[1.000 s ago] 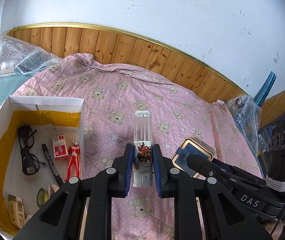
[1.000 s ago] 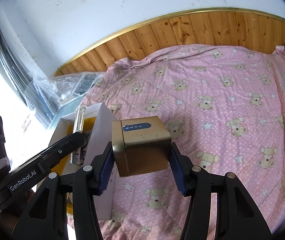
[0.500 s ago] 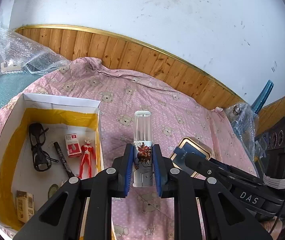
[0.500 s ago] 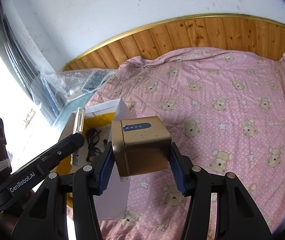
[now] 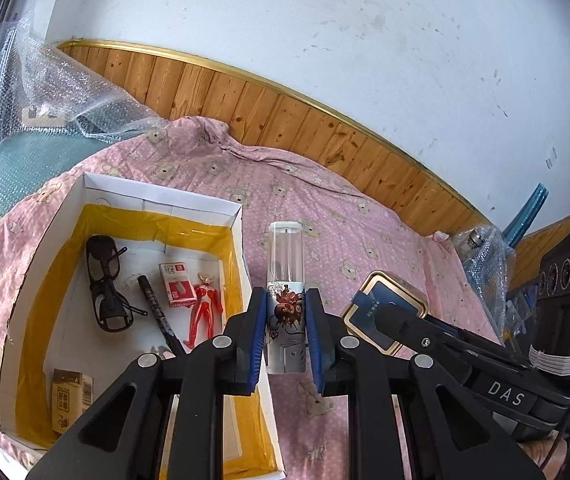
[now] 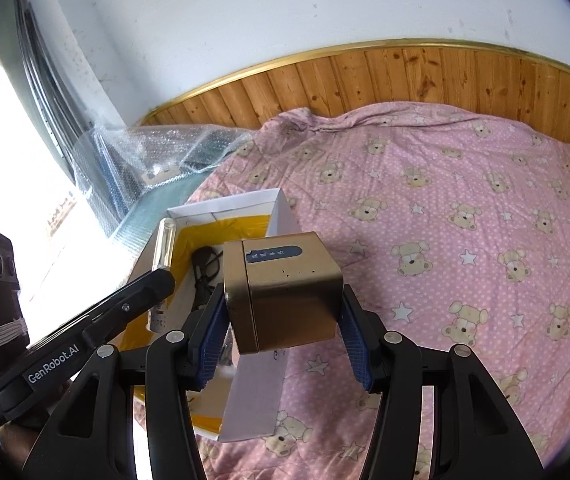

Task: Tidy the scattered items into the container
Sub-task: 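Carry the glass tube and gold tin in both grippers over the yellow-lined box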

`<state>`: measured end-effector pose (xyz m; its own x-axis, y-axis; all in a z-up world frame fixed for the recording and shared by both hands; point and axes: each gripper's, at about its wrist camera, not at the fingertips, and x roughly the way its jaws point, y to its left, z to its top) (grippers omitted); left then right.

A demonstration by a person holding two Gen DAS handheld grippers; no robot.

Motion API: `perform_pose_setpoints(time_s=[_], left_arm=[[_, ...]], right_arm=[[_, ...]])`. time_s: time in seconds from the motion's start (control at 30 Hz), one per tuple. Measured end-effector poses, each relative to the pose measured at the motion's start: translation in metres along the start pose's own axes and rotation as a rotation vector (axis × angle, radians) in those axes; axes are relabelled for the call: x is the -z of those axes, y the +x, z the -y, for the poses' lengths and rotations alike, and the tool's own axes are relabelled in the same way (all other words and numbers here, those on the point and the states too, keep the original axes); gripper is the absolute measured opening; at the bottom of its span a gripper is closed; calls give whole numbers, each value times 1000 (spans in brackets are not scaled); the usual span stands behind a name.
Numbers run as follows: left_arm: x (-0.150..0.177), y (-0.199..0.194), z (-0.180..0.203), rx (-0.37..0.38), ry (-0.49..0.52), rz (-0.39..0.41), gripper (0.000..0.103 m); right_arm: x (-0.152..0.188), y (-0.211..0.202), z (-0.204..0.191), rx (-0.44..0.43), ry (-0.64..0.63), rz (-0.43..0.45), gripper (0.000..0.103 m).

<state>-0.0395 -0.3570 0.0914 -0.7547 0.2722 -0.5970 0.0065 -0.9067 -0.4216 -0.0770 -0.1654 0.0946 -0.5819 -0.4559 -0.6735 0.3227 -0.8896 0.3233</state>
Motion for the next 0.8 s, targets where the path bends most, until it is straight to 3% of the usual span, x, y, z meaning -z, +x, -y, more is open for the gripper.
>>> perform_pose_setpoints(time_s=[0.33,0.8], left_arm=[[-1,-16,-34,-17,-44,21,20],[-2,-28,-81,-101,-82,26,20]], right_arm=[[-3,11,-36,-20,-50,-11,56],[-10,26,-65,-52,-100,-25,55]])
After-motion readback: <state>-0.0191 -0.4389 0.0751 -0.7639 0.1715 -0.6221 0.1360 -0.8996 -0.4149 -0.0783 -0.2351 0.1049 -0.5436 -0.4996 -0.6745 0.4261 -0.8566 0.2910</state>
